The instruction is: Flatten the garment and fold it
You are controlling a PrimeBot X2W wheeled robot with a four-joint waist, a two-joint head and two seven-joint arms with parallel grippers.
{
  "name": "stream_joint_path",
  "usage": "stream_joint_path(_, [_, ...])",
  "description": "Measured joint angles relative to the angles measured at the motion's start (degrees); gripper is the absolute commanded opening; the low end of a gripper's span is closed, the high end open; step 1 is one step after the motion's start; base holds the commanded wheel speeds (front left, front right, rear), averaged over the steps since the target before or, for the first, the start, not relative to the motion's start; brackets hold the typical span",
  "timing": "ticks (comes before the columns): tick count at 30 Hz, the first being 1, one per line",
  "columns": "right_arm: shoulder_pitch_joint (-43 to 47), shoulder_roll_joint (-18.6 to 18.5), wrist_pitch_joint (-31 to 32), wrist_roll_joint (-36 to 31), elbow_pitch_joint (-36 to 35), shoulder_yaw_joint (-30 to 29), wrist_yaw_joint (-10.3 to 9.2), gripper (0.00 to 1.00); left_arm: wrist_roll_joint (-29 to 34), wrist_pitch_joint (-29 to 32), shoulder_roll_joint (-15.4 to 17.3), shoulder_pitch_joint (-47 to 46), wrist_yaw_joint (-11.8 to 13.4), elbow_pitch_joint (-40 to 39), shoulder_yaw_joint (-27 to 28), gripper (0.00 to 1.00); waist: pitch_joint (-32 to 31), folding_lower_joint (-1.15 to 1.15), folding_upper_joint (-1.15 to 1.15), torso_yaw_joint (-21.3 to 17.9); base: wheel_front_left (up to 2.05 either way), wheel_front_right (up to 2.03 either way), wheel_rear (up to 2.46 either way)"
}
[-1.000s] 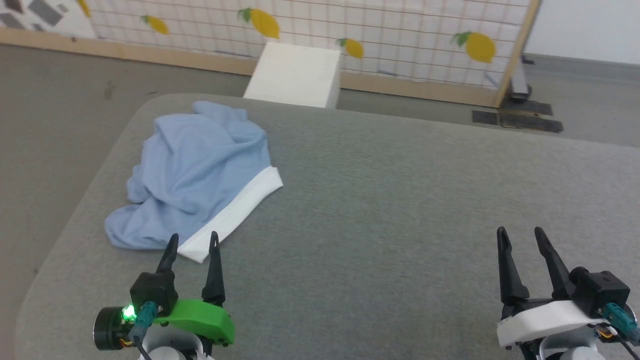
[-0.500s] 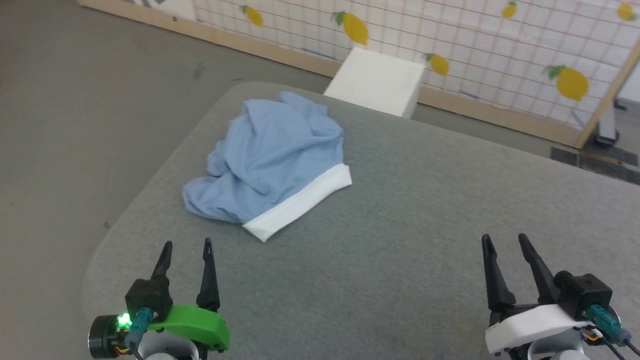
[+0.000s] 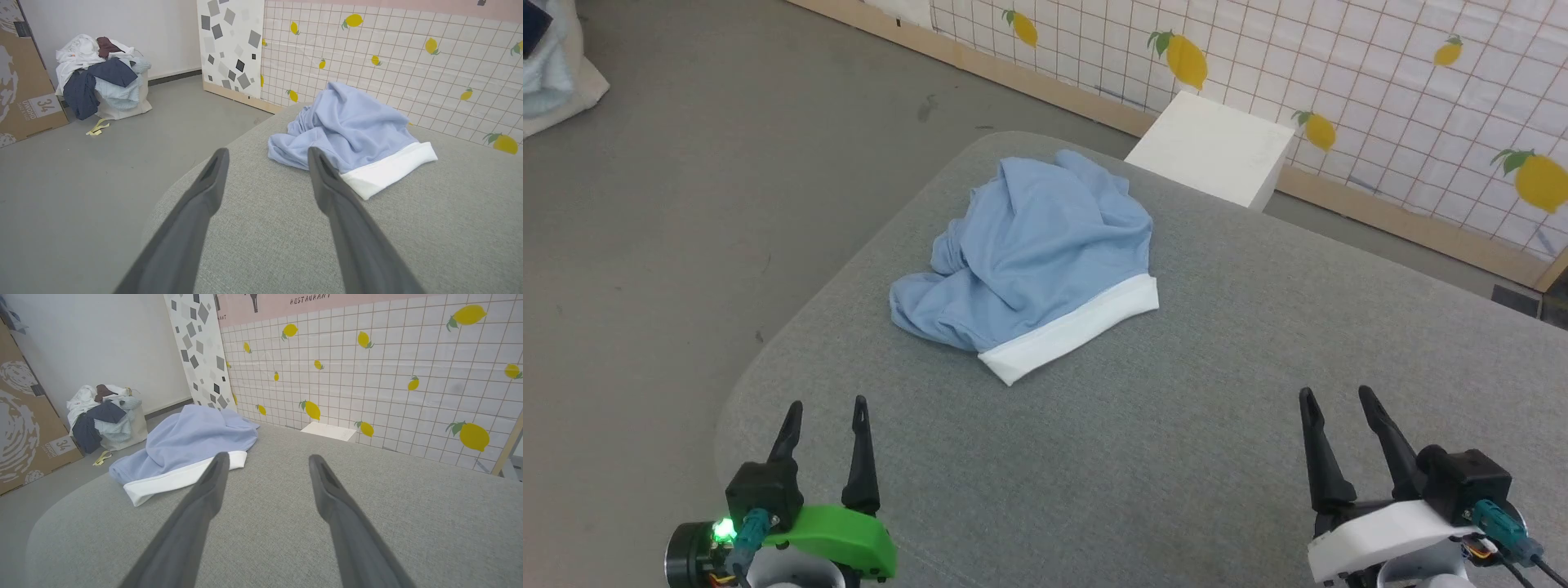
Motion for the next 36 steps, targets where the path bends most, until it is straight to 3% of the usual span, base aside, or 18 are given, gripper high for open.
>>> stream_joint_path(10, [0.0, 0.0, 0.0, 0.5, 0.4, 0.5, 0.00, 1.00, -0.4, 0.0, 0.0, 0.3, -0.1, -0.1, 0.6, 1.00, -0.2, 0.00, 0.00, -0.1, 0.00, 0.00, 0.00])
stream_joint_path(17, [0.0, 0.0, 0.0, 0.4, 0.3, 0.5, 0.00, 1.00, -3.3, 0.0, 0.1, -1.5, -2.2, 0.1, 1.6, 1.00, 0.7, 0.00, 0.00, -0.6, 0.00, 0.00, 0.00])
stream_joint_path(22, [-0.2, 0.0, 0.0, -0.5, 0.2, 0.4, 0.00, 1.00, -4.0, 0.0, 1.1, -8.5, -3.6, 1.4, 1.9, 1.00, 2.3, 0.00, 0.00, -1.3, 0.00, 0.00, 0.00])
stream_joint_path(28, [-1.9, 0.0, 0.5, -2.5, -0.6, 0.1, 0.00, 1.00, -6.0, 0.8, 3.4, -19.1, -5.0, 8.2, 1.8, 1.00, 5.1, 0.00, 0.00, -2.8, 0.00, 0.00, 0.00])
stream_joint_path(36, [-3.7, 0.0, 3.1, -5.0, -3.5, -0.4, 0.00, 1.00, -11.3, 8.9, 5.6, -36.0, -6.1, 22.0, 1.5, 1.00, 10.1, 0.00, 0.00, -6.0, 0.00, 0.00, 0.00])
